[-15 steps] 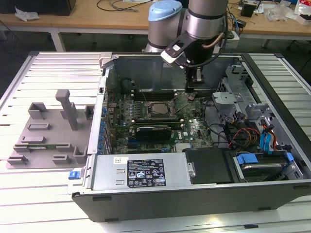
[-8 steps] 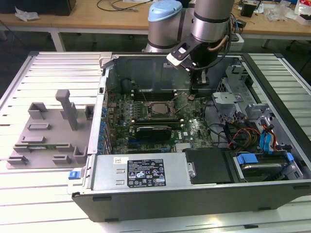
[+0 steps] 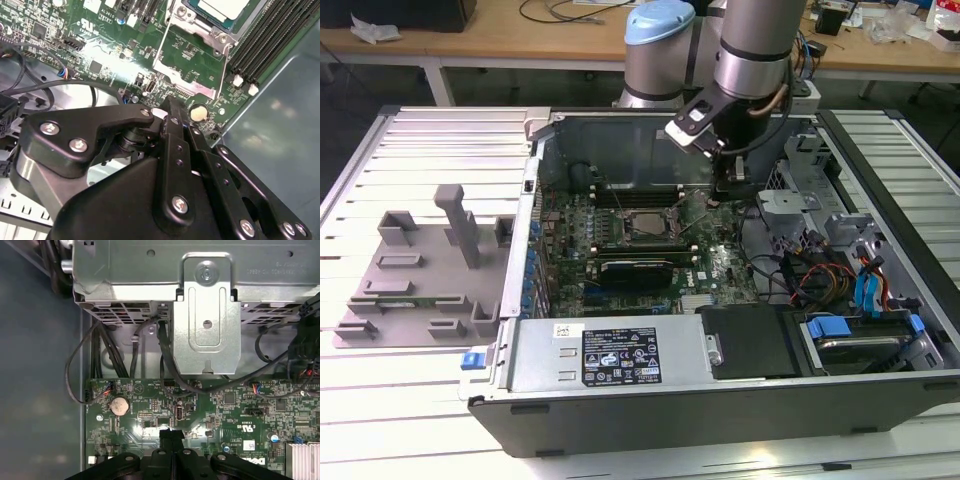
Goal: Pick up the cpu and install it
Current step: 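Close the cpu cover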
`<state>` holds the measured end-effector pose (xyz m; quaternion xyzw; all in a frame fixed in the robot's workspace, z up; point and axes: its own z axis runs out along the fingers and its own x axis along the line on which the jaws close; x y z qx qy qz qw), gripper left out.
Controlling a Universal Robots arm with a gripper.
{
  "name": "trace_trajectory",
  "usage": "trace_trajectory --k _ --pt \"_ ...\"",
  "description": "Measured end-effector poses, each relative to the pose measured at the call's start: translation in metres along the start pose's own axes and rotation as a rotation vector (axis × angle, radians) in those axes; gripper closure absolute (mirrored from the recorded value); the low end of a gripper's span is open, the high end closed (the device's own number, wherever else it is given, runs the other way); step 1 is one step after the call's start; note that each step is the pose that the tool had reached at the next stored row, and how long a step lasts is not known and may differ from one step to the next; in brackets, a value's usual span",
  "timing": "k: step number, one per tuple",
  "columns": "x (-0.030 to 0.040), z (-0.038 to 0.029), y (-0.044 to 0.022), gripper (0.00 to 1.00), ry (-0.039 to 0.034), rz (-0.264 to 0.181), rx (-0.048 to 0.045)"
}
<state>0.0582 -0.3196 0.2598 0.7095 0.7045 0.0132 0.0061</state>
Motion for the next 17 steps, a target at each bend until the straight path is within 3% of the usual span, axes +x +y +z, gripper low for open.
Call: trace_trajectory --k 4,14,17 --pt "-0.0001 0.0070 -0.0001 0.89 0.0000 0.000 0.0000" --pt "-0.0001 0.0080 -0.0002 0.89 -0.0001 0.000 0.0000" --pt "-0.0001 0.0080 -0.0038 0.89 0.0000 0.000 0.0000"
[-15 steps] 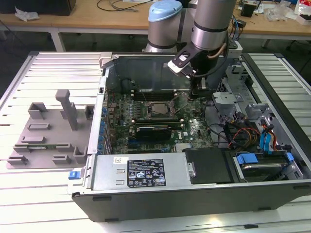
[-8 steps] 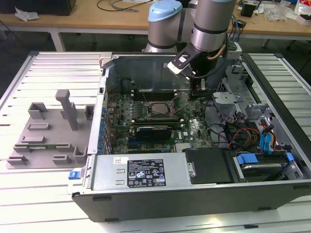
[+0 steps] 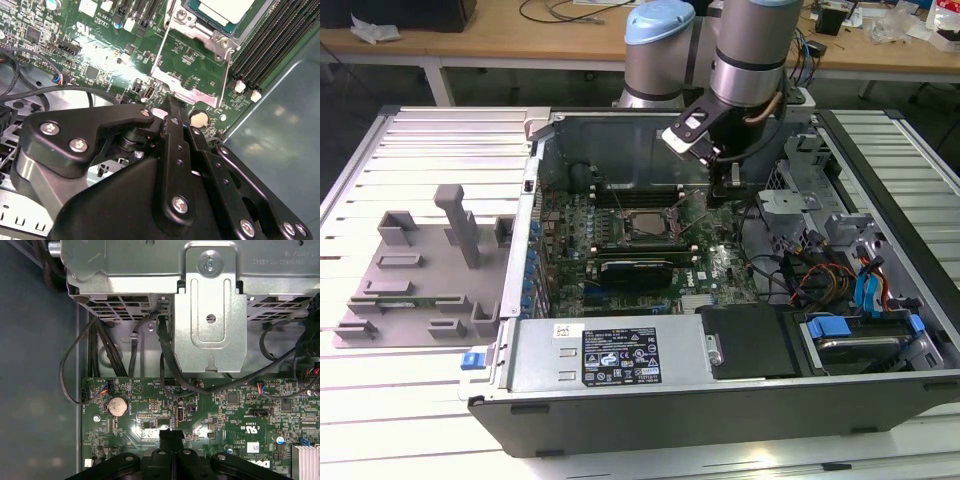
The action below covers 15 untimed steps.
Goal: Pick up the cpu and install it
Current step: 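Close the cpu cover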
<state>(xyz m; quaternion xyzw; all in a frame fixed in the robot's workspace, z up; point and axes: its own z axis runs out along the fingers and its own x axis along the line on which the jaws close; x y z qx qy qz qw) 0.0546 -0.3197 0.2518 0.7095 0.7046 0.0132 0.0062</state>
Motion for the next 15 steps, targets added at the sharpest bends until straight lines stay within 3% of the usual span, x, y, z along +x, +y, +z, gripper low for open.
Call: trace_trajectory --k 4,15 --pt "0.0000 -0.0001 -0.0043 0.89 0.0001 0.000 0.0000" --pt "0.0007 -0.0007 -0.0269 0.89 0.0000 0.000 -0.0075"
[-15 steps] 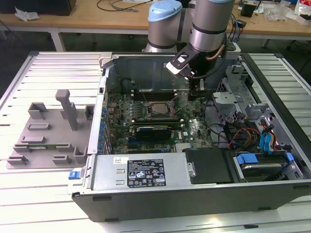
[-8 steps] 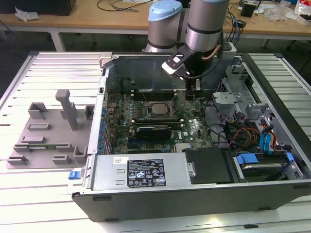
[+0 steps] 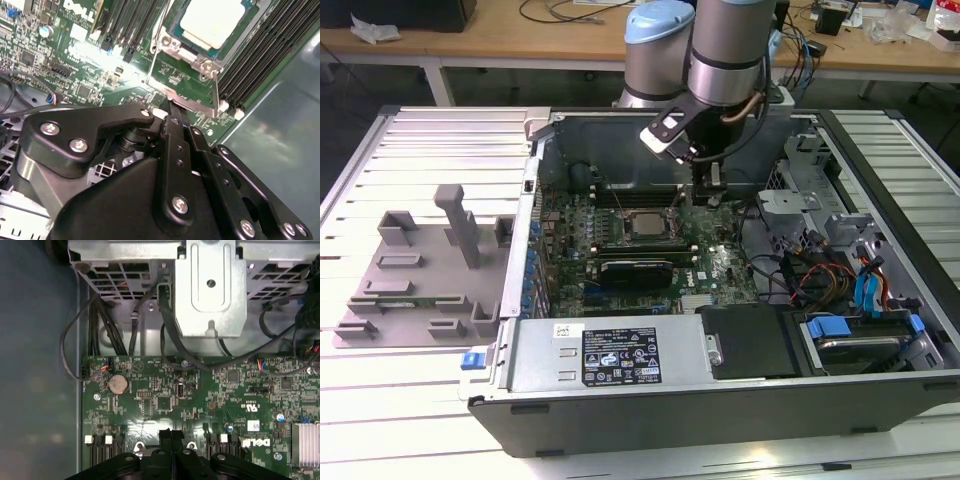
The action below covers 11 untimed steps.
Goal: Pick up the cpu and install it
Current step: 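Close the cpu cover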
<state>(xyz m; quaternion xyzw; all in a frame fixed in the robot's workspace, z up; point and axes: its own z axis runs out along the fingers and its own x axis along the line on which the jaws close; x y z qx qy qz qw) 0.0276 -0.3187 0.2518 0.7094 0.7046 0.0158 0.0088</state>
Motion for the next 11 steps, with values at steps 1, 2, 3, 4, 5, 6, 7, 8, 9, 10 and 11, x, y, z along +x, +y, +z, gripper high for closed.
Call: trace_trajectory --k 1,2,3,4,5,6,7,8,9,10,11 --pt "0.0001 -0.0001 -0.0018 0.89 -0.0001 0.000 -0.0015" --pt "0.0002 -0.0001 -0.0040 0.89 0.0001 0.000 -0.0034" --pt "0.0003 -0.0002 -0.0062 0.89 0.0000 0.000 -0.0052" --pt "0.0005 -0.0003 -0.0093 0.89 0.0000 0.000 -0.0079" --pt "0.0007 -0.0005 -0.0134 0.89 0.0000 0.000 -0.0117" --pt "0.0010 -0.0006 -0.0181 0.89 0.0000 0.000 -0.0160" --pt "0.0014 -0.0008 -0.0241 0.89 0.0001 0.000 -0.0212" --pt "0.0016 -0.0009 -0.0277 0.89 0.0001 0.000 -0.0242" --pt "0.0018 -0.0011 -0.0317 0.89 0.0002 0.000 -0.0278" --pt "0.0021 -0.0011 -0.0347 0.89 0.0004 0.000 -0.0309" --pt "0.0023 -0.0012 -0.0391 0.89 0.0005 0.000 -0.0352"
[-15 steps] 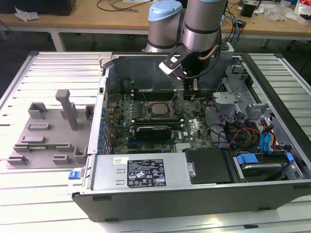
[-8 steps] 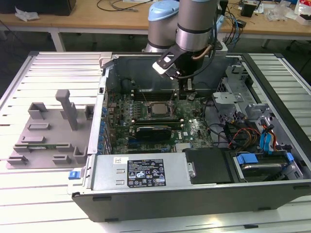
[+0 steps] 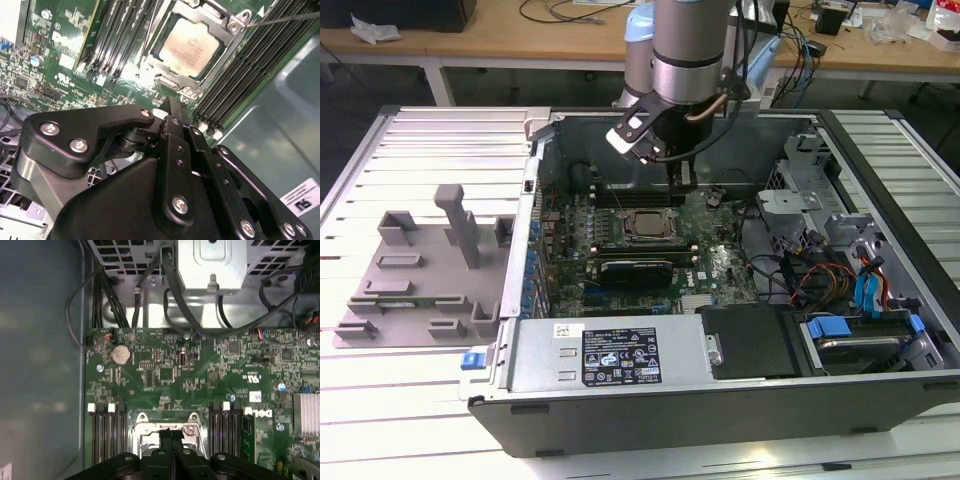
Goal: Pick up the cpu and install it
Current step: 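Close the cpu cover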
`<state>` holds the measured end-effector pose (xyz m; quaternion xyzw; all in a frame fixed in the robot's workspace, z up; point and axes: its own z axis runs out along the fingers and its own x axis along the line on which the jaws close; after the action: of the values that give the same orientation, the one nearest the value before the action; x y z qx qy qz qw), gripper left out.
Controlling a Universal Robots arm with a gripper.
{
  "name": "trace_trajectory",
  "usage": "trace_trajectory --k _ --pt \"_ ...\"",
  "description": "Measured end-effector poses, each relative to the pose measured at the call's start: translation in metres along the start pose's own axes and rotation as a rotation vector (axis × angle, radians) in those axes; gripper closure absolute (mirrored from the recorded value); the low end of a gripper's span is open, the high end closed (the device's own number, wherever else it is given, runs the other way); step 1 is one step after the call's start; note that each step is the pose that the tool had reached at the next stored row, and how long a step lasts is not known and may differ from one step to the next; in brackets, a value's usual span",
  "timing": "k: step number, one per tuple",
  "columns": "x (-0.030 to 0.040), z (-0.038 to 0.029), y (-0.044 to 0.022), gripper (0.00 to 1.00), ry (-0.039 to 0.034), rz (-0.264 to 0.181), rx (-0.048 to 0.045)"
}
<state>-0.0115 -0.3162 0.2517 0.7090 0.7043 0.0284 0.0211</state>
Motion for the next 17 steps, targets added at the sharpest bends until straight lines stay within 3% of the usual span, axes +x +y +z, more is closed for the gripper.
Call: trace_trajectory --k 1,4,6,7,8,9,14,17 --pt "0.0001 -0.0005 -0.0058 0.89 -0.0003 0.000 -0.0045" --pt "0.0001 -0.0009 -0.0131 0.89 -0.0002 0.000 -0.0068" --pt "0.0001 -0.0010 -0.0134 0.89 -0.0002 0.000 -0.0066" --pt "0.0000 -0.0008 -0.0133 0.89 -0.0002 0.000 0.0065" --pt "0.0001 -0.0005 -0.0125 0.89 0.0000 0.000 0.0366" --pt "0.0000 -0.0004 -0.0120 0.89 -0.0002 0.001 0.0606" --pt "0.0000 -0.0004 -0.0120 0.89 0.0005 -0.015 0.0612" --pt "0.0001 -0.0003 -0.0120 0.89 0.0030 -0.075 0.0617"
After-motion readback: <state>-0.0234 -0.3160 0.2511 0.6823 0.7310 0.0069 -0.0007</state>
